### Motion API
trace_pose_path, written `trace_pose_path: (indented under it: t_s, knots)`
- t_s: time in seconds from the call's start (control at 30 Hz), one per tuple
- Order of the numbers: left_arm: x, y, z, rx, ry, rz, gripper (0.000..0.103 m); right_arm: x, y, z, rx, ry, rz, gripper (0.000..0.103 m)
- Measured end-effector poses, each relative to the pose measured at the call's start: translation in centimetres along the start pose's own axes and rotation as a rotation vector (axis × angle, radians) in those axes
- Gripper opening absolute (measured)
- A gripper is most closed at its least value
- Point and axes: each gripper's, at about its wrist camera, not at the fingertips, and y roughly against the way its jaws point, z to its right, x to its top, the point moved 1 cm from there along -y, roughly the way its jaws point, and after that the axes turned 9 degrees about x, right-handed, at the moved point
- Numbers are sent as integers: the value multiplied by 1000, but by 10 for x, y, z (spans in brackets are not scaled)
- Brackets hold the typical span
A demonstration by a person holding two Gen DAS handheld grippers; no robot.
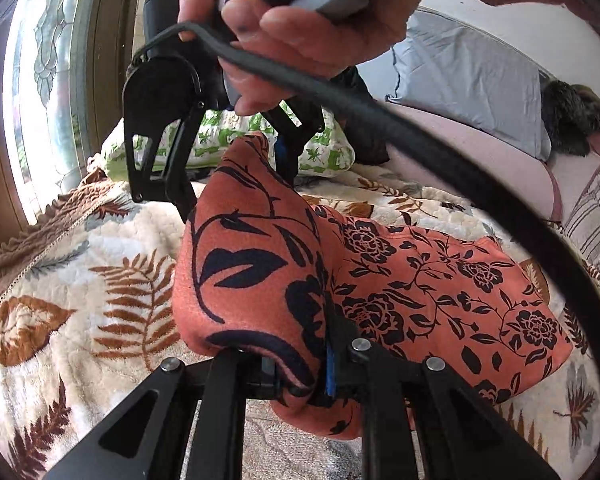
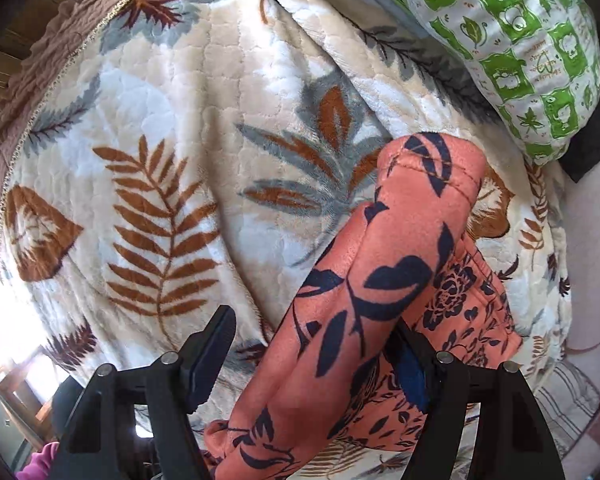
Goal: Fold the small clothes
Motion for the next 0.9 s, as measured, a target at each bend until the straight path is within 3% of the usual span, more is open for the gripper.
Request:
trace_pose_path:
  t_s: [0.03,0.07,0.1,0.17,0.37,0.5,0.73,0.9]
  knots:
    - [-1,3,4,6,-19,16,15,-5,0,5,-17,-4,12,72]
    - [-2,5,8,8,-37,27,15,-12,3,13,-21,-23,42,47]
    - [-3,7,12,-2,-50,33,15,-20,7,23,-32,-45,66,31]
    - [-3,11,19,-15,-70,53,15,-39,18,48,-12,-71,129,25]
    - [5,37,62,-127,-194,133,15,-115,45,127,84,-153,345,18]
    - [7,45,108,-218,-271,175,15,-167,48,184,206,-233,470,18]
    - [2,35,212,-312,-424,140,15,-221,1,292,359,-359,572,18]
    - [-20,17,266,-299,-540,108,16,-241,-47,354,501,-410,636,18]
